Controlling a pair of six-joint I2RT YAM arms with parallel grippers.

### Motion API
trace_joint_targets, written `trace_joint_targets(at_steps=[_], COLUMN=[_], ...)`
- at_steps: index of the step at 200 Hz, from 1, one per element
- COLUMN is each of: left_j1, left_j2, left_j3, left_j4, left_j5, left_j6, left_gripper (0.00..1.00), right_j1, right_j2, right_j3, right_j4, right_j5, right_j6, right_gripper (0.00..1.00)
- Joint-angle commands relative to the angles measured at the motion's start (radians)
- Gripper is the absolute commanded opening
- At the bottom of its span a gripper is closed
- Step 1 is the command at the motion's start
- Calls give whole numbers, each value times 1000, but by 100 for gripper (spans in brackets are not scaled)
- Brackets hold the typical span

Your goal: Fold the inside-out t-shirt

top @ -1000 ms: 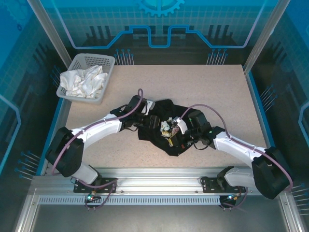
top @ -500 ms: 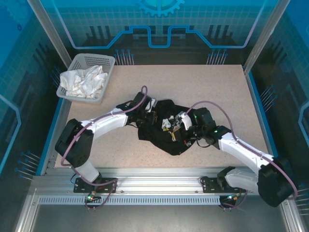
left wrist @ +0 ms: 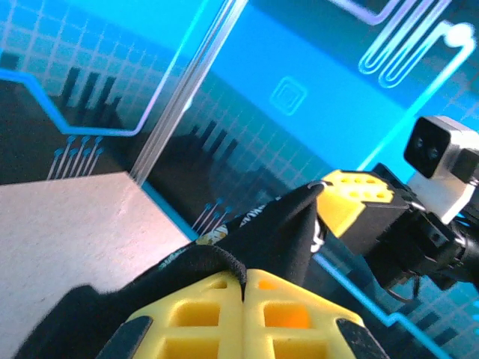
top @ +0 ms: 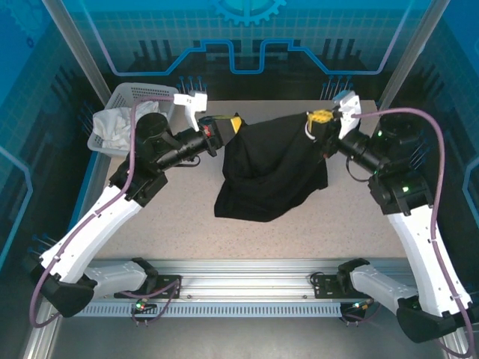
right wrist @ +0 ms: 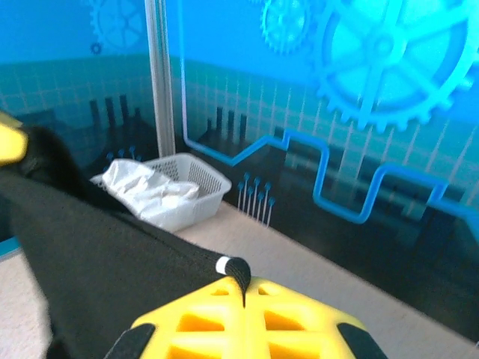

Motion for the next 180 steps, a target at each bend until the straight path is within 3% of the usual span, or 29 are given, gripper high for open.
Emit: trace_joint_targets(at_steps=[1,35,49,66,96,136,162,180], left_j1=[0,1,2,2,1,1,1,2], left_j2=[17,67,95,120,130,113,106,106], left_j3=[5,-64,-85,-111,-177,-254,-274,-273], left_j4=[36,31,12,8,23,53,58,59], left_j5=[-22,-194,-262,-282,-263,-248,-242,-238], left_j6=[-40,-21,-5,-6,-37,-62,-64,-66], left_gripper=[0,0,0,0,0,0,0,0], right_j1=[-18,-13,-4,11,95,256,242,204], right_j2=[100,357,493,587,450,298,303,328], right_j3=[94,152,233,273,-20,-385,-458,-474], right_j4=[-36,-4,-94,-217,-122,37,81,148], right_j5=[37,11,102,153,162,183,293,254], right_j6=[-90,-25,38,74,133,304,323,359], right_gripper=[0,1,10,31,46,55,58,58])
